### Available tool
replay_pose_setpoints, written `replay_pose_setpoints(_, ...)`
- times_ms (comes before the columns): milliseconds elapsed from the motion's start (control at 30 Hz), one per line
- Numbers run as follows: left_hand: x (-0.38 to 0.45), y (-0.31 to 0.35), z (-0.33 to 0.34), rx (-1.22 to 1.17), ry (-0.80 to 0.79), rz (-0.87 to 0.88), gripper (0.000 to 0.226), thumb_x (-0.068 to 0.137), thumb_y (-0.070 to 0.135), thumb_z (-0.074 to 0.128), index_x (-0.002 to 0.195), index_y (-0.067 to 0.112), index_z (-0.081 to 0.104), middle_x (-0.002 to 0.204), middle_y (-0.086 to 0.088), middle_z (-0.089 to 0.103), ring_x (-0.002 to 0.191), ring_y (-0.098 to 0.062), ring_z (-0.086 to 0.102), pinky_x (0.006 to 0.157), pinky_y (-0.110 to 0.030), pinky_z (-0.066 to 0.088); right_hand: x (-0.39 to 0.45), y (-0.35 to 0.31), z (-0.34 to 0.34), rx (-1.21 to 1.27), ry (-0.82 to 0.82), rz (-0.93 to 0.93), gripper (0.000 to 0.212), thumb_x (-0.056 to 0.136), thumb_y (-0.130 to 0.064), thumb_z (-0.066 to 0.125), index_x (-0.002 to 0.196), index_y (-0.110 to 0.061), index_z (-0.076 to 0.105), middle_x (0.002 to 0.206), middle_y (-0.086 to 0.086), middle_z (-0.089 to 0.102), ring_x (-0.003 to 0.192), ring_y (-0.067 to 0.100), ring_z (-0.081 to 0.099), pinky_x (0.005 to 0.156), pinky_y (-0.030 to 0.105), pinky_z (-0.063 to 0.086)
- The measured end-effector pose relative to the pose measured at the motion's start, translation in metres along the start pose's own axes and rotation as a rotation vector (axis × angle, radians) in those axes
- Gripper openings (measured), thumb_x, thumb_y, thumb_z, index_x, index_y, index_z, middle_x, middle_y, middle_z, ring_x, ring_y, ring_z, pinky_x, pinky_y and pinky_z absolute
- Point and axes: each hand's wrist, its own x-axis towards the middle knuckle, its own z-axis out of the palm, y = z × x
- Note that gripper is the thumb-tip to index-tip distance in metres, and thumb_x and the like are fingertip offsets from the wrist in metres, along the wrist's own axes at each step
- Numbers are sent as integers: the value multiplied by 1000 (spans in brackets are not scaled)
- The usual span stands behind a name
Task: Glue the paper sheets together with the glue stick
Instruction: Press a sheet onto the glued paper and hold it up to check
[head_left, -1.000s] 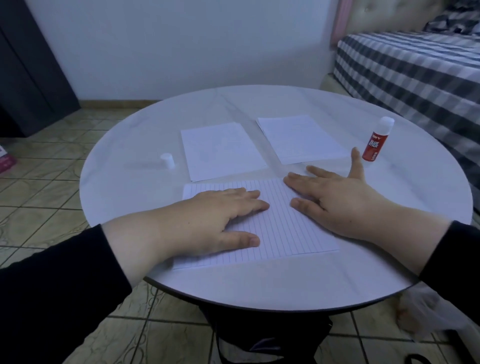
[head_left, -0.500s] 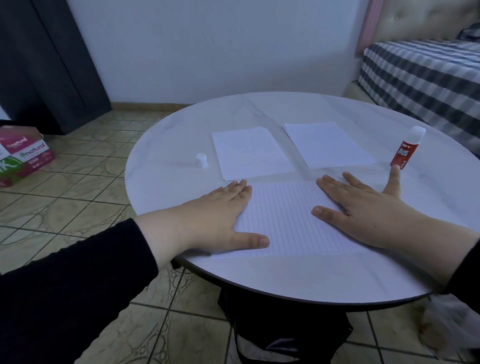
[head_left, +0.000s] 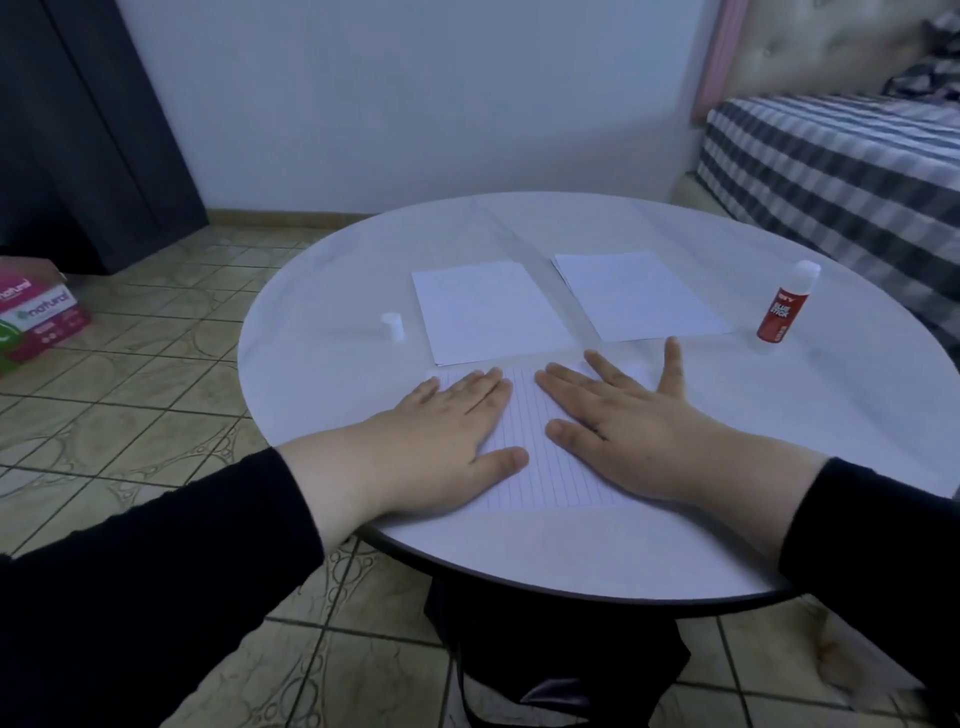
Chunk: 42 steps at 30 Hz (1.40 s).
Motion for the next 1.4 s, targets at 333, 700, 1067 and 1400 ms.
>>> replay_pose_setpoints(333, -10, -15, -1, 17, -61, -55, 96, 78, 80, 6, 150, 23, -22, 158, 7, -27, 144, -4, -24, 121, -40, -7, -13, 49, -1, -61, -77, 239, 82, 79, -81, -5, 151, -41, -10, 159, -22, -8, 149, 9, -6, 103, 67, -24)
replay_pose_setpoints(700, -26, -41, 0, -33, -111, -27, 131, 46, 103, 20, 149, 34, -24, 155, 17, -29, 141, 2, -24, 119, -42, -12, -52, 61, -12, 62, -242, 4, 99, 58, -96, 21, 142, -58, -17, 148, -34, -18, 144, 8, -24, 103, 64, -28)
replay_pose_setpoints(1067, -47, -4, -3, -185, 49, 175, 112, 63, 94, 18, 155, 32, 5, 161, 15, -10, 143, 5, -14, 118, -31, -13, -83, 46, -21, 115, -256, -131, 102, 53, -97, 30, 142, -62, -4, 153, -36, -10, 141, 0, -27, 104, 62, -29)
replay_pose_setpoints(1400, -76, 17, 6, -84, 72, 202, 86, 80, 62, 64, 151, 37, 23, 158, 20, 14, 146, 2, 11, 120, -29, 17, -117, 23, -23, 38, -196, -212, 108, 56, -87, 54, 147, -53, 7, 151, -38, 2, 141, -6, -23, 102, 60, -33)
